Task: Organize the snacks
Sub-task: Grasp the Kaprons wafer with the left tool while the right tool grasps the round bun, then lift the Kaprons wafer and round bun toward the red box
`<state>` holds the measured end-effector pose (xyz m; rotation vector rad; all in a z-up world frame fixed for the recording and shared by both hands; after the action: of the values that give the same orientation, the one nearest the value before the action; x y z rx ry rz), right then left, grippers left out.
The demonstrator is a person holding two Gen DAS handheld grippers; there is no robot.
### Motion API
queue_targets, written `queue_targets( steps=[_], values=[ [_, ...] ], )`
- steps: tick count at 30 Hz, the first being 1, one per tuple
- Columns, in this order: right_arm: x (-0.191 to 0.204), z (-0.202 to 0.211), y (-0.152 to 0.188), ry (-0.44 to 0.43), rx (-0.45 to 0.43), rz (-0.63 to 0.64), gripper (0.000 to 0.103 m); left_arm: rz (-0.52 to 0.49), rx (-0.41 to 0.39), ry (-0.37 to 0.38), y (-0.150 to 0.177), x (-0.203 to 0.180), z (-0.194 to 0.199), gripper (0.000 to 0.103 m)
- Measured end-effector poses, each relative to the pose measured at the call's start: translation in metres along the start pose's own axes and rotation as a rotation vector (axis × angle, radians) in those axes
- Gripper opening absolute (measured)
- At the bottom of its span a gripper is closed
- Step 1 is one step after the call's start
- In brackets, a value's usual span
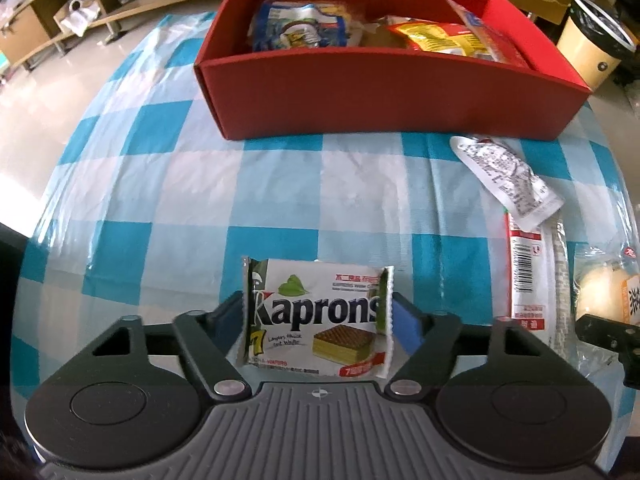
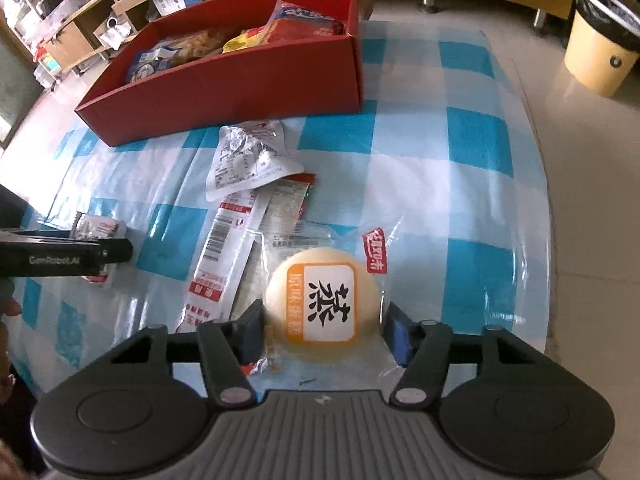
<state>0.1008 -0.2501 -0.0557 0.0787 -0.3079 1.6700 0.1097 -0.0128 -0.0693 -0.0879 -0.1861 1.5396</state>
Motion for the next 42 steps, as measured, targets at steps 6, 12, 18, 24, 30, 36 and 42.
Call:
queue_targets(
  steps=[6, 12, 18, 24, 30, 36, 42],
  values=[
    [0.000, 0.013, 0.003, -0.024, -0.033, -0.012, 0.057, 0.016, 0.011, 0.035, 0.001, 0.003, 0.004, 0.075],
    [0.000, 0.026, -0.002, -0.067, -0.079, -0.036, 0.057, 0.023, -0.021, 0.071, -0.001, 0.005, 0.018, 0.075],
    [0.000, 0.032, -0.006, -0.079, -0.101, -0.045, 0.057, 0.028, -0.046, 0.098, -0.004, 0.006, 0.029, 0.075],
    [0.001, 0.038, -0.009, -0.100, -0.125, -0.050, 0.057, 0.042, -0.065, 0.119, -0.006, 0.010, 0.037, 0.075],
    [0.006, 0.048, -0.016, -0.130, -0.159, -0.045, 0.057, 0.063, -0.101, 0.141, -0.010, 0.015, 0.050, 0.075],
    [0.006, 0.059, -0.026, -0.148, -0.196, -0.050, 0.057, 0.086, -0.124, 0.154, -0.017, 0.022, 0.058, 0.075],
    [0.010, 0.070, -0.044, -0.172, -0.232, -0.045, 0.057, 0.103, -0.165, 0.163, -0.033, 0.024, 0.071, 0.075]
  ],
)
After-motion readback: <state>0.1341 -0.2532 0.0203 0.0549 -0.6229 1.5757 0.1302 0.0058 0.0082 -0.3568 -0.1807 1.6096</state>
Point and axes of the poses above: each gripper's, at about its wrist camera, not at the fingertips, and z roughly against the way its jaws point, x to its left, y to its underside, the point moved 1 cm from there along -z, roughly the way its jaws point, and after that the axes turned 9 degrees about x, right-handed, at the moved point
